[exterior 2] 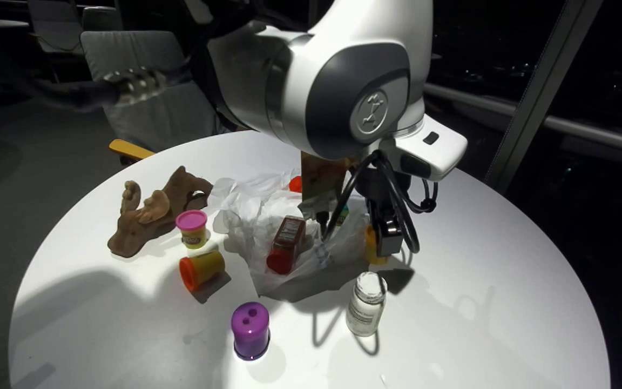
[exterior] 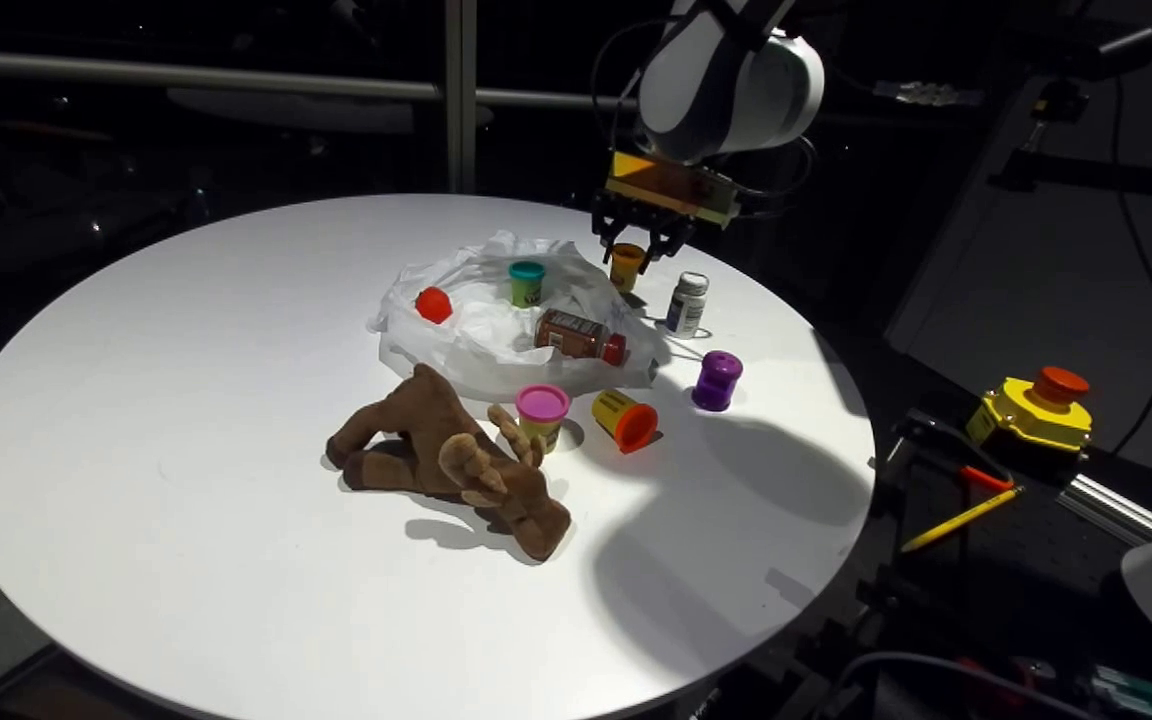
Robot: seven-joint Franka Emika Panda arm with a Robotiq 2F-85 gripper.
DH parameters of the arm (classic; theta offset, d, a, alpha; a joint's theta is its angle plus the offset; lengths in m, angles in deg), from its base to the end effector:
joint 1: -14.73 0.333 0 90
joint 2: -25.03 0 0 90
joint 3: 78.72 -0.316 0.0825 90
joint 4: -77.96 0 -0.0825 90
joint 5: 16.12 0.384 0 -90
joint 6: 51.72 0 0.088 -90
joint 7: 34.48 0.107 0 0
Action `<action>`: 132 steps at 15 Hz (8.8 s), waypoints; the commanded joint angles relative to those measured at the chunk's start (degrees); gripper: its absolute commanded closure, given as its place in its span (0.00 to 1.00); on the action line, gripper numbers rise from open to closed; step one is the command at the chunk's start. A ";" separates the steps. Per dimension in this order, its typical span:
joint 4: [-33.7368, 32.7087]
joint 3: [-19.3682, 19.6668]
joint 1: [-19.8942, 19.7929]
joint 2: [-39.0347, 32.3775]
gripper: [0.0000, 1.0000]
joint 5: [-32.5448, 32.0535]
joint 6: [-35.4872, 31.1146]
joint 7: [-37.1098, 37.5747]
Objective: Remove the objects in the plastic and put them on the table
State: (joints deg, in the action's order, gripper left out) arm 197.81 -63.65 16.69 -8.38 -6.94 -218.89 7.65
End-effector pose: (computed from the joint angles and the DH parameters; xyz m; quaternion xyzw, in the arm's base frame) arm 0.5858 -0.1442 0.1752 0.8555 -0.4983 0.1404 0.0055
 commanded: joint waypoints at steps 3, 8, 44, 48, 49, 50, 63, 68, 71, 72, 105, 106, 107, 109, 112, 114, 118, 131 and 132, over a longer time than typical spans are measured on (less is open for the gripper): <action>-10.62 2.76 2.12 -7.77 0.73 -0.17 7.00 2.83; -13.25 0.79 -2.14 -9.81 0.73 1.46 9.27 1.57; -27.34 1.81 10.18 -16.34 0.00 -5.31 16.33 7.51; -28.40 3.04 10.68 -17.22 0.27 -6.76 16.78 10.18; -28.52 3.51 10.96 -17.40 0.30 -7.17 16.62 10.95; -28.42 3.81 11.13 -17.33 0.37 -7.68 16.57 11.64; -2.94 1.87 12.25 5.51 0.73 -13.55 12.24 6.75; 12.72 0.69 8.89 17.54 0.73 -12.50 8.01 5.41; 22.68 0.21 5.53 23.45 0.73 -11.01 2.43 4.47; 26.16 0.05 4.20 25.37 0.73 -10.45 0.33 3.67; 34.12 -0.67 1.85 13.52 0.00 14.82 -29.04 -18.88; 35.12 -0.79 1.74 15.08 0.00 14.52 -28.95 -19.70; 36.21 -0.50 2.28 17.37 0.00 14.43 -27.57 -20.85; 37.56 4.78 8.40 21.31 0.00 14.11 -23.36 -24.11; 35.60 10.69 15.59 27.27 0.00 12.44 -11.19 -29.76; 30.68 13.31 19.15 27.32 0.00 9.22 -3.05 -25.71; 15.55 11.86 21.66 22.61 0.00 3.52 13.18 -15.77; -6.26 -6.43 7.57 0.75 0.00 -19.05 21.75 -26.13; -5.83 -5.86 7.82 0.30 0.00 -20.80 20.75 -26.09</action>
State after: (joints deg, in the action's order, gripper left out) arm 193.00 -70.29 24.60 -6.20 -23.19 -195.93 -17.04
